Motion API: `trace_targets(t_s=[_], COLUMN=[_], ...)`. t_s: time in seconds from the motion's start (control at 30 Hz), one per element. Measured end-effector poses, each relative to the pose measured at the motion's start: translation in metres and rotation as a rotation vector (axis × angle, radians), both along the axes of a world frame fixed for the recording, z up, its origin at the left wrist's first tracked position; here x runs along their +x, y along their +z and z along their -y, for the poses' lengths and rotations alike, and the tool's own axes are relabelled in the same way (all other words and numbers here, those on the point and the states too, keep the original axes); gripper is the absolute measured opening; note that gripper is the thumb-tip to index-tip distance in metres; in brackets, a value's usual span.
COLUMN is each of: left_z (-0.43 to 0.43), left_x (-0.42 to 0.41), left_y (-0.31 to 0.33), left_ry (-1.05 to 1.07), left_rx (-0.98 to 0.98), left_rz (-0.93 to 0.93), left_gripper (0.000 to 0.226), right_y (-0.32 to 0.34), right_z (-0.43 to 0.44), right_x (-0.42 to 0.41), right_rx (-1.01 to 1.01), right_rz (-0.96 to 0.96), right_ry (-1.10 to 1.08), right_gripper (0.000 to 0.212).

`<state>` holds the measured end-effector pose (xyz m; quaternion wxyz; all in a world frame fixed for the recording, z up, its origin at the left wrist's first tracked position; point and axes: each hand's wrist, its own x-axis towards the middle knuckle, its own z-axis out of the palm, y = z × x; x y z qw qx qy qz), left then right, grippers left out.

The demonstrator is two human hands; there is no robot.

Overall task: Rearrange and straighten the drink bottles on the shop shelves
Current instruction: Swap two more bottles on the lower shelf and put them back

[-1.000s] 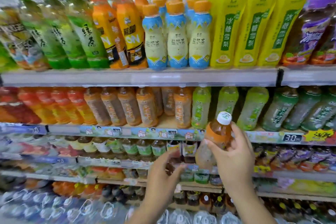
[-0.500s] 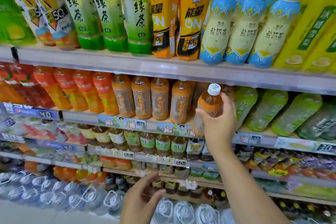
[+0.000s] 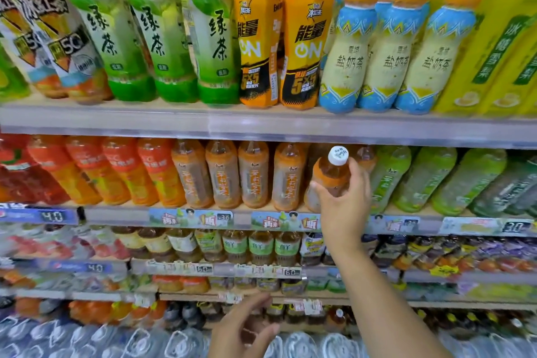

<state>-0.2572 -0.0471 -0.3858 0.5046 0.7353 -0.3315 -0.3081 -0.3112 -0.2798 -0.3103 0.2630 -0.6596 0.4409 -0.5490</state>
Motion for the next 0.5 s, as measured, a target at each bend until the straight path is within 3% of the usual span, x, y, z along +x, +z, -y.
trace_targets(t_s=[0.2, 0.5], left_z=[-0.006, -0.007], left_x=[0.0, -0.008], left_y=[-0.008, -0.005], left_ry=[0.025, -0.027], left_rx=[-0.037, -0.011], left_rz=[0.028, 0.096], left_gripper=[0.059, 0.044], right_y=[0.002, 0.02], right_z=[0.005, 0.014], right_x=[0.009, 0.023], right_rx=[-0.021, -0.056], right_rz=[-0.069, -0.335], right_ry=[-0.082, -0.233], right_gripper=[0.071, 0.066])
